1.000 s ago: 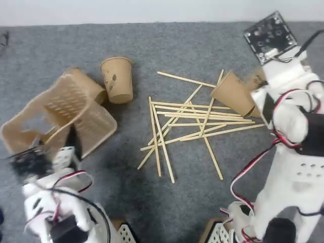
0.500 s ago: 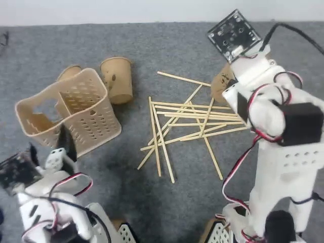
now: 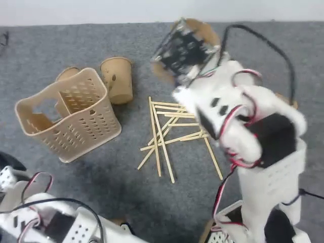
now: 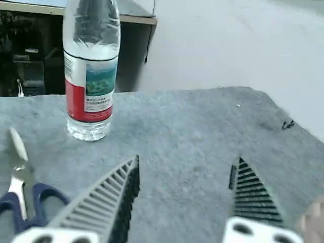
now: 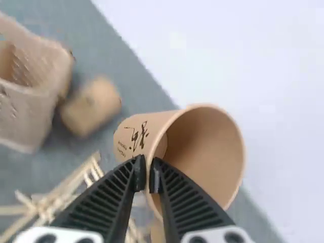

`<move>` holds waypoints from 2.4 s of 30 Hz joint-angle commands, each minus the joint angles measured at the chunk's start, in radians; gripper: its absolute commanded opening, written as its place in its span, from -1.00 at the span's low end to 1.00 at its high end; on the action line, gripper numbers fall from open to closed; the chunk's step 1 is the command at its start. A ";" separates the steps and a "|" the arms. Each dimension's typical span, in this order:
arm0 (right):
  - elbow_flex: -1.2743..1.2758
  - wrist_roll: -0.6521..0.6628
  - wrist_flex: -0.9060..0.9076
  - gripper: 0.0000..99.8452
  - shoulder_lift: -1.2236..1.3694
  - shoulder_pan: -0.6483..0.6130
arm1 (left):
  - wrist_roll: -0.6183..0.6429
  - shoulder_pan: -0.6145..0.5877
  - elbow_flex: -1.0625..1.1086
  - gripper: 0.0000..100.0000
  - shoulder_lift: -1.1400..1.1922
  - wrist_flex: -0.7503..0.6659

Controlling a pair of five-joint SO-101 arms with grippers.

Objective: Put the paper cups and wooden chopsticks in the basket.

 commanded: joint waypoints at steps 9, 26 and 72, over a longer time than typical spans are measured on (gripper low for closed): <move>-0.049 -0.006 -0.282 -0.99 0.180 -0.262 | -0.020 0.043 0.050 -0.45 0.038 -0.018; -0.049 0.137 -0.581 -0.98 0.585 -0.536 | -0.017 0.048 0.050 -0.45 0.040 0.198; -0.176 0.077 -0.352 -0.59 0.484 -0.622 | -0.020 0.087 0.050 -0.45 0.038 0.213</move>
